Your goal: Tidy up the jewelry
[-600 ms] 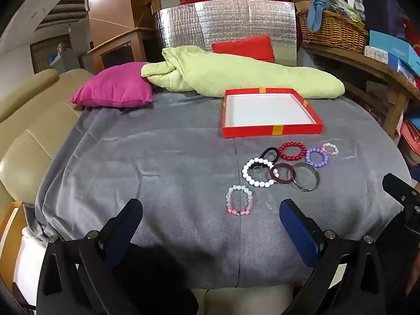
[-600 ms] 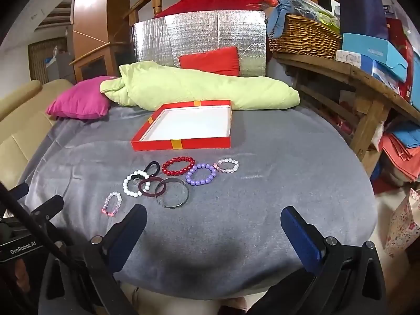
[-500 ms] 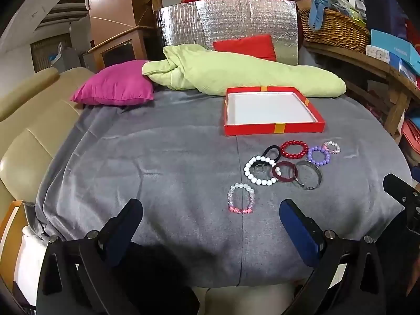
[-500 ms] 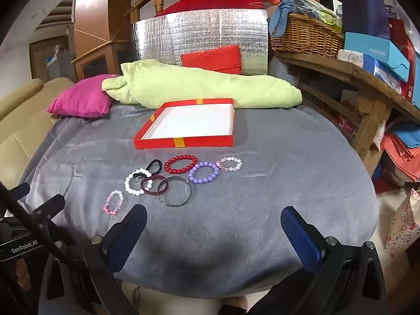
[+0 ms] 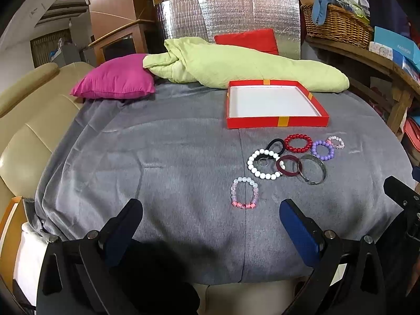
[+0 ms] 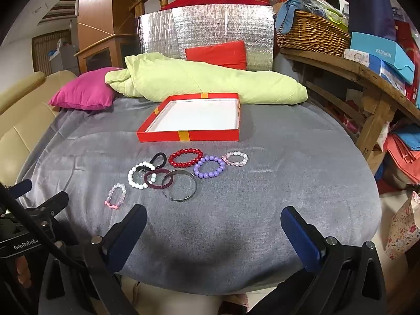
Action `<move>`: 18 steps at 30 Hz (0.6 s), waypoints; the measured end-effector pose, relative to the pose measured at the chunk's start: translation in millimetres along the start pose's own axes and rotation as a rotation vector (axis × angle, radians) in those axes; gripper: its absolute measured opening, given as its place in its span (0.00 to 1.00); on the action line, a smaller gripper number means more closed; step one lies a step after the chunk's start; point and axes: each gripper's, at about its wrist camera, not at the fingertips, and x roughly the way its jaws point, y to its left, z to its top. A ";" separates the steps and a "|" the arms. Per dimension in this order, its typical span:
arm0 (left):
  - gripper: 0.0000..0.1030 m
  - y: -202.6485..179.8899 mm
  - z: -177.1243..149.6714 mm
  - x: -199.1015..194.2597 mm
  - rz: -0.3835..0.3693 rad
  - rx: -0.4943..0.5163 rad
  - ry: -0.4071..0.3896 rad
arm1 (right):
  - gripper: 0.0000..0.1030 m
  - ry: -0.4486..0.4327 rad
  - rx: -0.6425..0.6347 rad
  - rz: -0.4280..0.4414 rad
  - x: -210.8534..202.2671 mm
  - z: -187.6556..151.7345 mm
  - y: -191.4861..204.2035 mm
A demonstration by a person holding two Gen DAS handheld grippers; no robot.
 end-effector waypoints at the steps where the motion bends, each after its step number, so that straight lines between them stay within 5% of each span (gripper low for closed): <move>1: 1.00 0.1 -0.3 0.8 0.000 0.000 0.003 | 1.00 0.012 -0.010 -0.006 1.3 1.0 0.0; 18: 1.00 2.2 -2.2 6.2 0.001 -0.004 0.021 | 1.00 0.076 0.004 0.016 6.4 -1.9 1.4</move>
